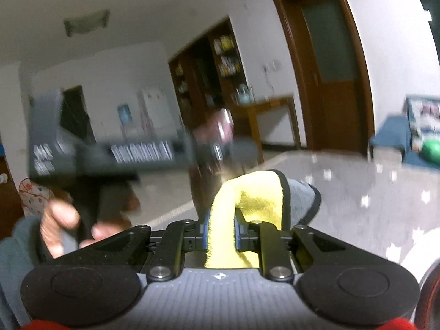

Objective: Clean container
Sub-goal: 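Tilt the thermos with the left gripper while the right gripper rubs the cloth along it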

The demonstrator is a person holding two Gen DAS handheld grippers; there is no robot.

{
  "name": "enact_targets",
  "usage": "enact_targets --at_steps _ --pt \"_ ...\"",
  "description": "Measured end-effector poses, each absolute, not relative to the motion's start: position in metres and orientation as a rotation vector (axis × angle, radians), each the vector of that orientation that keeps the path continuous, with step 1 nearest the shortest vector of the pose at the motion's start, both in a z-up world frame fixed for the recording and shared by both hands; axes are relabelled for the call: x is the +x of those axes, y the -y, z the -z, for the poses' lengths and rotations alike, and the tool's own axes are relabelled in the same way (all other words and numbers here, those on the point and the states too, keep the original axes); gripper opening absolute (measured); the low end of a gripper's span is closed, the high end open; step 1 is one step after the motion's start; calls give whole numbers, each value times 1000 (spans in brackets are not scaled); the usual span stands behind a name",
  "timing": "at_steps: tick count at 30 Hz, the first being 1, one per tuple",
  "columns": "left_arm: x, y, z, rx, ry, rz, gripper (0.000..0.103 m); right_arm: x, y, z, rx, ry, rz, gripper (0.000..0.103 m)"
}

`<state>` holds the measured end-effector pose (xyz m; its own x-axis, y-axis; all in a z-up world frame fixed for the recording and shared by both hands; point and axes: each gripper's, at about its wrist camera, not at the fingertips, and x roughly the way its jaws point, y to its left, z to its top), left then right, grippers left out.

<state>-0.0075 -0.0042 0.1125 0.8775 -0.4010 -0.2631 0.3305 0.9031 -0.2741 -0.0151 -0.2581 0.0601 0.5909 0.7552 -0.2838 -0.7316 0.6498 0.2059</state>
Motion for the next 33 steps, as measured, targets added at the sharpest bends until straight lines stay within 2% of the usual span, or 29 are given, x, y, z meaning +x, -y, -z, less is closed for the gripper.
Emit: enact_targets --at_steps 4,10,15,19,26,30,33 --pt "-7 5 -112 -221 -319 378 61 -20 253 -69 25 -323 -881 16" --pt "-6 6 -112 -214 -318 370 62 -18 243 -41 24 -409 -865 16" --pt "-4 12 -112 -198 -318 365 71 -11 244 -18 45 -502 -849 16" --pt "0 15 -111 -189 -313 355 73 -11 253 -12 74 -545 -837 16" --pt "2 8 -111 -224 -304 378 72 -2 275 -50 213 -439 -854 16" --pt "1 5 -112 -238 -292 378 72 -1 274 -72 176 -349 -882 16" --pt "0 4 -114 -239 -287 386 72 -1 266 -69 129 -355 -898 16"
